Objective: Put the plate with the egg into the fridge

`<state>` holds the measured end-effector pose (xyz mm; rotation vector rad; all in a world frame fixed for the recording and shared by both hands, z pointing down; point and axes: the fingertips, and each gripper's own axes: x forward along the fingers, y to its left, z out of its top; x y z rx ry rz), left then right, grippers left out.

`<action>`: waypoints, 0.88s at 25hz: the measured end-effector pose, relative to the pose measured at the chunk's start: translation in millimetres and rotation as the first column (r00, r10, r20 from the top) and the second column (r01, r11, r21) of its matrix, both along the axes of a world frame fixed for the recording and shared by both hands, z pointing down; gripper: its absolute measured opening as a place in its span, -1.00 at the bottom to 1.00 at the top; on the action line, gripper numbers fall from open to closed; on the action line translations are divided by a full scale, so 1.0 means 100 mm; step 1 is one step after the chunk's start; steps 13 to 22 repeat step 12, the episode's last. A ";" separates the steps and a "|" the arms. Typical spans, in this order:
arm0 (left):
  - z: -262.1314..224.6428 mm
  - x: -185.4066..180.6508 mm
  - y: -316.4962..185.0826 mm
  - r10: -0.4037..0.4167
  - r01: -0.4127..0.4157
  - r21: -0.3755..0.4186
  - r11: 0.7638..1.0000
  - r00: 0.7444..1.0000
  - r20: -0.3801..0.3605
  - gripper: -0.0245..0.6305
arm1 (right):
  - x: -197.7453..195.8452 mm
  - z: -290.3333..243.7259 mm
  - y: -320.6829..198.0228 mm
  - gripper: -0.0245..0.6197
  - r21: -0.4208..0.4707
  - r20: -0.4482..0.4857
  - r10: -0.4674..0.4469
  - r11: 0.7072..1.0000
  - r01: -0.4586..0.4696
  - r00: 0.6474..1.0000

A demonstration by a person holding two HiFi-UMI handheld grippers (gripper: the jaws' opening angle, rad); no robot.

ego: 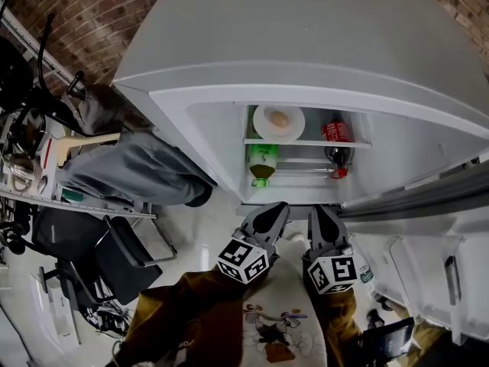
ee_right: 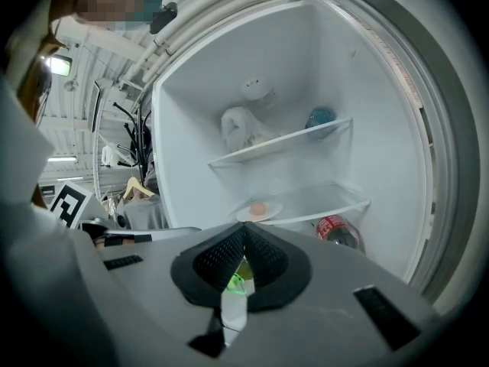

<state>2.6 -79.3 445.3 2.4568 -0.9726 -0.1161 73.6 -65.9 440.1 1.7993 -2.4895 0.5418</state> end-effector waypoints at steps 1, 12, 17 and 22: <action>0.00 -0.01 0.00 -0.001 0.001 0.001 1.000 1.000 -0.001 -0.90 | -0.01 0.00 0.00 -0.90 -0.001 -0.001 -0.001 1.000 0.001 1.000; 0.07 -0.09 -0.03 -0.003 0.003 -0.023 1.000 1.000 -0.003 -0.90 | -0.07 0.04 0.00 -0.90 -0.008 0.000 0.008 1.000 -0.008 1.000; 0.07 -0.09 -0.03 -0.003 0.003 -0.023 1.000 1.000 -0.003 -0.90 | -0.07 0.04 0.00 -0.90 -0.008 0.000 0.008 1.000 -0.008 1.000; 0.07 -0.09 -0.03 -0.003 0.003 -0.023 1.000 1.000 -0.003 -0.90 | -0.07 0.04 0.00 -0.90 -0.008 0.000 0.008 1.000 -0.008 1.000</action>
